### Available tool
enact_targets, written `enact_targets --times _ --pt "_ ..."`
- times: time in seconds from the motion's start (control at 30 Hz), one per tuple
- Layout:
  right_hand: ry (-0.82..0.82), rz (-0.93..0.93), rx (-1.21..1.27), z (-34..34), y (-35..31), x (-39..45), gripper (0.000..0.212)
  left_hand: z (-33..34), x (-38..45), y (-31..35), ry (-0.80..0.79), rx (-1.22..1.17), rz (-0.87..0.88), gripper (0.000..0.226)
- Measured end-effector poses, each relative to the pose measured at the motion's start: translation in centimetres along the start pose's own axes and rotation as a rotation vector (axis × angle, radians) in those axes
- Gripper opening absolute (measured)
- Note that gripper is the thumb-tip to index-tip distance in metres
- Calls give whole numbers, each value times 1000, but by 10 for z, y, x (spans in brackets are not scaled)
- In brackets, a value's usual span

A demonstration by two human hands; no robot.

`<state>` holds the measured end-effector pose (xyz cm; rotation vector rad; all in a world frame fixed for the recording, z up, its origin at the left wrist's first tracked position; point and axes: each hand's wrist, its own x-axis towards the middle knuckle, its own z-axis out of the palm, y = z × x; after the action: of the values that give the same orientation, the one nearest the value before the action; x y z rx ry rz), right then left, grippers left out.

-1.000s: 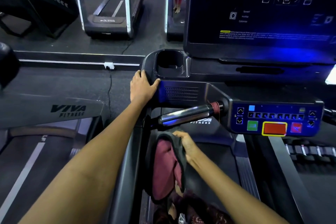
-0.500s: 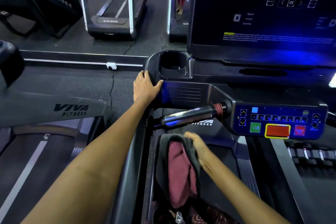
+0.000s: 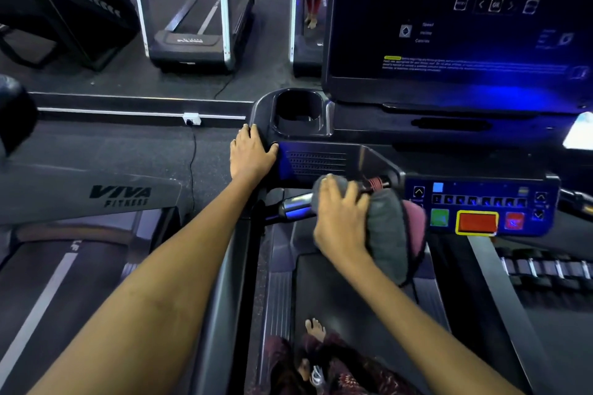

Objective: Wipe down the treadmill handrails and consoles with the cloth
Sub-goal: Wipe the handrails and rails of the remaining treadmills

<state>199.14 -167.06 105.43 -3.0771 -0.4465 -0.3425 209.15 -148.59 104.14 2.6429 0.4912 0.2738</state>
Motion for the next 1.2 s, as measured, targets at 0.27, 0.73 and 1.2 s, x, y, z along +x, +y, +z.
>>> enact_targets --times 0.27,0.73,1.2 --pt "-17 -105 -325 4 9 7 55 -3 -1 1 -9 -2 6 67" --pt "66 -173 -282 9 16 7 57 -2 -30 5 -25 187 439 50" --pt "68 -146 -215 7 33 3 68 11 -137 33 -387 286 342 82"
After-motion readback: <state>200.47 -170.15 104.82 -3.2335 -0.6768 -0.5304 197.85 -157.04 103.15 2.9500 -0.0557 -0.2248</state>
